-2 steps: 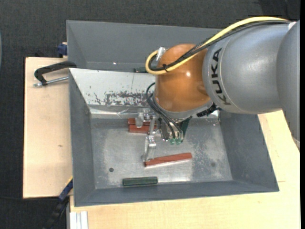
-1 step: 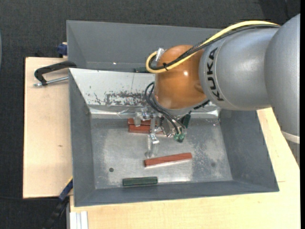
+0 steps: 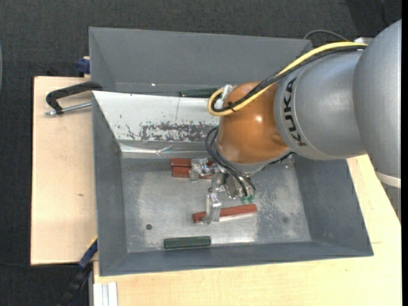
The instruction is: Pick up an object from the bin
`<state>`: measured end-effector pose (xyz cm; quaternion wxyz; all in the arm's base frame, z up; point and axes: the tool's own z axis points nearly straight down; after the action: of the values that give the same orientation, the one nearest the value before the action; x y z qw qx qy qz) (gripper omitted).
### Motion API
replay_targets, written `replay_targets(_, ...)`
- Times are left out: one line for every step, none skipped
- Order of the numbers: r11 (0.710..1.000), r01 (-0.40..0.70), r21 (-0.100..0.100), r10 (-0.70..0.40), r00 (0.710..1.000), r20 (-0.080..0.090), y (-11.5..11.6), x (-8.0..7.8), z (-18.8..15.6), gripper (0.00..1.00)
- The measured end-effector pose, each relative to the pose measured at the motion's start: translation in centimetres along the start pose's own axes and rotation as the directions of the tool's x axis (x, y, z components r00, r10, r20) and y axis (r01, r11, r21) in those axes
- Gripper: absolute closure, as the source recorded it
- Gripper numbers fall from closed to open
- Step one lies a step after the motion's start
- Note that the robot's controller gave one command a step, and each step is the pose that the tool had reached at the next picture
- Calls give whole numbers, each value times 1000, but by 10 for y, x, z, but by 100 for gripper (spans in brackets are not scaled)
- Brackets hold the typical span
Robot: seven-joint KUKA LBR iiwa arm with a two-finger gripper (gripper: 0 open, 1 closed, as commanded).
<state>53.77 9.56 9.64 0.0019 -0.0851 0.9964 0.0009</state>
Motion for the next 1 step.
replay_targets(989,-151,1,151,989,-7,-9,7,6,0)
